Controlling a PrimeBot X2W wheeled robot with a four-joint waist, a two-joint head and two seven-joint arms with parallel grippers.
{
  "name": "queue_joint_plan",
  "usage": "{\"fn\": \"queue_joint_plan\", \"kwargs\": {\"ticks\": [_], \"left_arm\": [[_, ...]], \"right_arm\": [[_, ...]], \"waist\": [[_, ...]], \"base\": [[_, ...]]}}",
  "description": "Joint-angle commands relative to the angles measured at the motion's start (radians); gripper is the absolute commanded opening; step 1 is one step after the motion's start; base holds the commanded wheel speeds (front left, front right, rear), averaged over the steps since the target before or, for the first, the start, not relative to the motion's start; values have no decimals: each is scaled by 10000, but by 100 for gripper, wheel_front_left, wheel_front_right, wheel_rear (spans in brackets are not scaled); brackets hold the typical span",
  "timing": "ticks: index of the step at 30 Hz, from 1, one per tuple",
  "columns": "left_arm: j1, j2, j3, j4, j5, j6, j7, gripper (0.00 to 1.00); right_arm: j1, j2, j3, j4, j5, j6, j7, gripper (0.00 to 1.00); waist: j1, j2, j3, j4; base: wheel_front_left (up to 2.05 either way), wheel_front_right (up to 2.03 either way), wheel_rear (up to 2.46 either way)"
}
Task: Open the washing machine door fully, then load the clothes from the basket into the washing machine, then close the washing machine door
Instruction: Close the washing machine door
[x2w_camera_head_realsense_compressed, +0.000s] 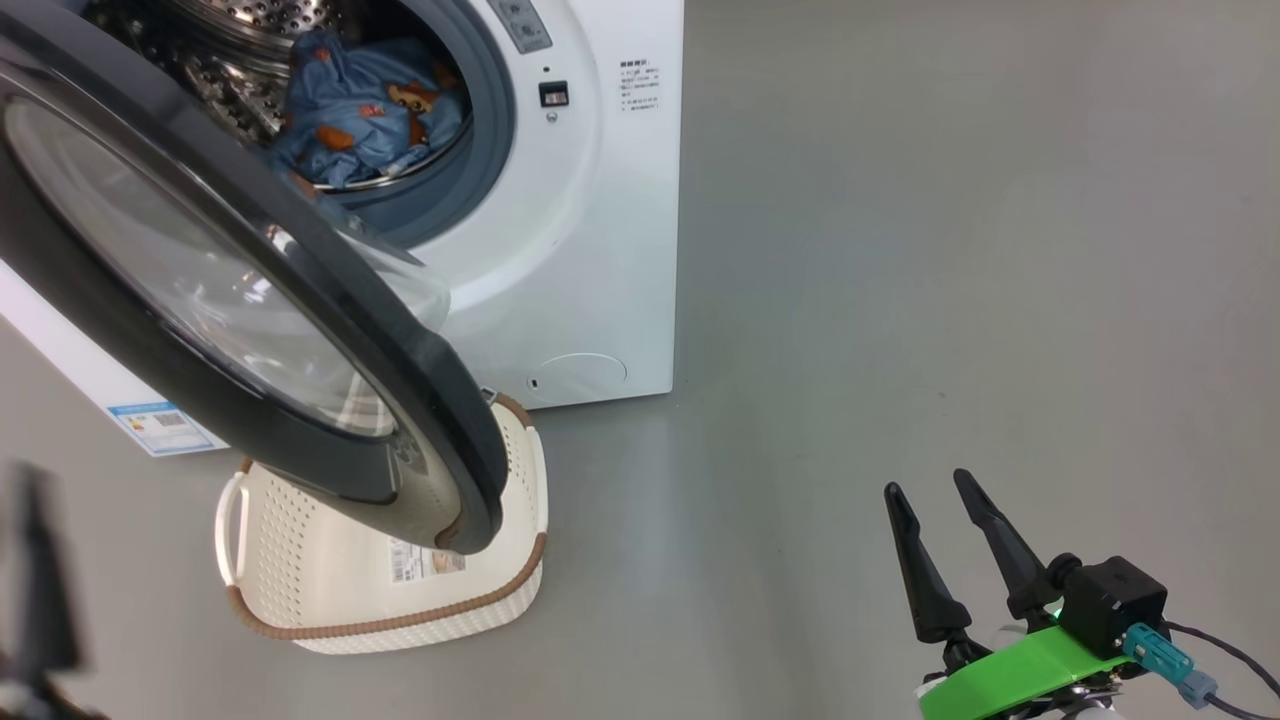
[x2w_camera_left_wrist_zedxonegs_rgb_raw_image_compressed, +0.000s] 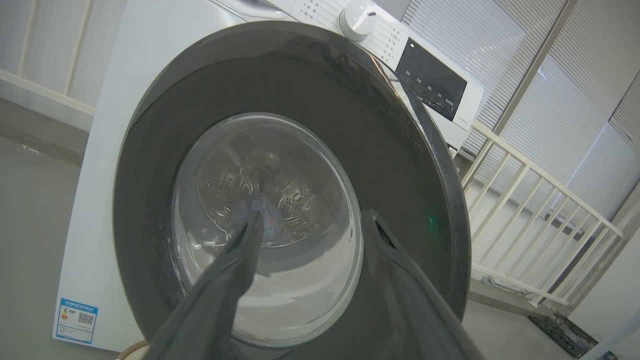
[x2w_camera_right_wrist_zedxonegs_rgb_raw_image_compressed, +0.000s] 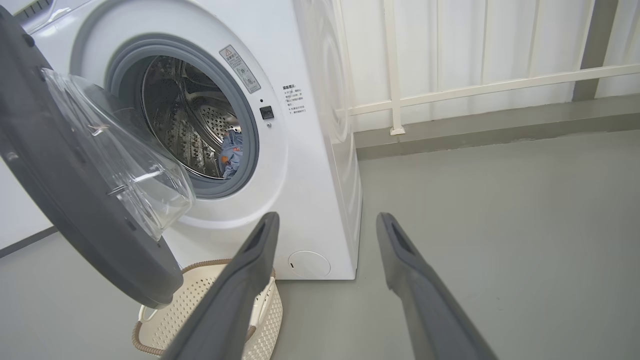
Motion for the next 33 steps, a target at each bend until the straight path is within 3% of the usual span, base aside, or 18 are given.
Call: {"fn": "queue_joint_plan", "kwargs": {"ticks": [1,15,22,33], "left_arm": [[60,807,-271,241,798,-67,-449,100],[149,209,-226,969,5069,-67,-554,100],[372,-36,-28,1595,6347,-67,-554,100],[476,-570,145,2768,7052,-67,-555,100]], "right_arm": [[-170,7,282,-193,135,62,-48,100],[-142,7,252,-237,103,62,-48,100],[-131,7,257,-260,74,62,-48,100],[-97,7,258,-237,-10,62,-48,100]], "waist": [[0,0,-50,13],[0,0,-52,50],[0,0,-41,24],[0,0,-158,-7]], "base": [[0,0,0],[0,0,0],[0,0,0],[0,0,0]]}}
